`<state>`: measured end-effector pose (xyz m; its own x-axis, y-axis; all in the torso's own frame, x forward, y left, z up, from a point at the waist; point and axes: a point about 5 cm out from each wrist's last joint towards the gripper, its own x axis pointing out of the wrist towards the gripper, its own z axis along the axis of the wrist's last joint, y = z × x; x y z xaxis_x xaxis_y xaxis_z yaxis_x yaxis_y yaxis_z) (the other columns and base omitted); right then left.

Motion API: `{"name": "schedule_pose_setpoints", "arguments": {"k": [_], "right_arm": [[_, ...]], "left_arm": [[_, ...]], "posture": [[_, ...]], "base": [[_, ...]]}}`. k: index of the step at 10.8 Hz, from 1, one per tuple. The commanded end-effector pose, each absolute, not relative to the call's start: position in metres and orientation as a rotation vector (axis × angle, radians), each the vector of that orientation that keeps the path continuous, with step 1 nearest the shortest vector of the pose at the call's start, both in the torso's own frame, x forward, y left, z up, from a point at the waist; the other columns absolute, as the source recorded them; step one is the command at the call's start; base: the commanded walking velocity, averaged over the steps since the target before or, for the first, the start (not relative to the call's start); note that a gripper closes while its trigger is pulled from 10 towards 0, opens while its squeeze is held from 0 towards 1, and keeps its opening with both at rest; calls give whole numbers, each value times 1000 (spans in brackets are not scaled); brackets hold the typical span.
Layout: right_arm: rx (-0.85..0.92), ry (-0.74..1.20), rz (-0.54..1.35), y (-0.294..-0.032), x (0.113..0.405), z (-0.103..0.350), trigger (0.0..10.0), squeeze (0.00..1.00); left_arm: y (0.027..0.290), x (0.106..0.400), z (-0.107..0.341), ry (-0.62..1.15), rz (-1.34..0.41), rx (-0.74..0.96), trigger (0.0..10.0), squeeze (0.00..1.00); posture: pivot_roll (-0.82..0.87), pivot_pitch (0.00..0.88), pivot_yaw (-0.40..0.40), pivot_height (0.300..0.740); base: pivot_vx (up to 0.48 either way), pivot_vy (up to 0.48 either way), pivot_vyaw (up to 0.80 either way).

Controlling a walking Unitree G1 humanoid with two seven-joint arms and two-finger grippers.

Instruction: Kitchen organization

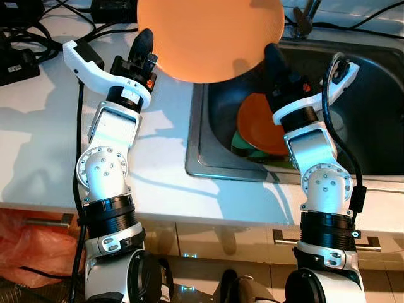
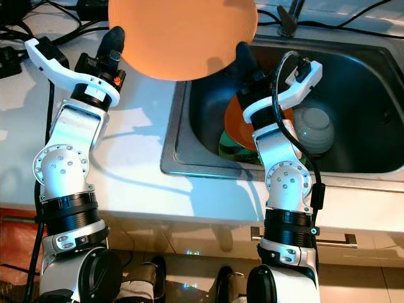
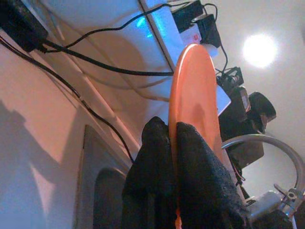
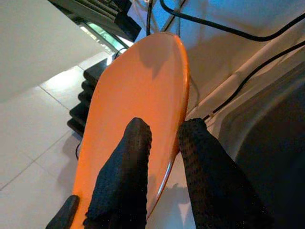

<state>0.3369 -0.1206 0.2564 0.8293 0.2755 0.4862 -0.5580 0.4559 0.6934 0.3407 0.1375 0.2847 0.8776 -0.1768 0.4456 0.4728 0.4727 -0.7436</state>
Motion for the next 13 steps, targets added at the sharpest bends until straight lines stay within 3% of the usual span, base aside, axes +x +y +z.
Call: {"name": "schedule_pose_setpoints", "arguments": {"k": [1, 13], "right_arm": [[971, -348, 562, -119, 332, 261, 10000, 0], [989, -337, 547, -121, 333, 258, 10000, 0]], "left_arm": [[126, 337, 295, -356, -492, -995, 10000, 0], [107, 332, 292, -292, -609, -936, 10000, 0]], "posture": [[129, 192, -26, 740], [136, 212, -26, 740]], "base": [[0, 0, 0], [0, 0, 0]]}}
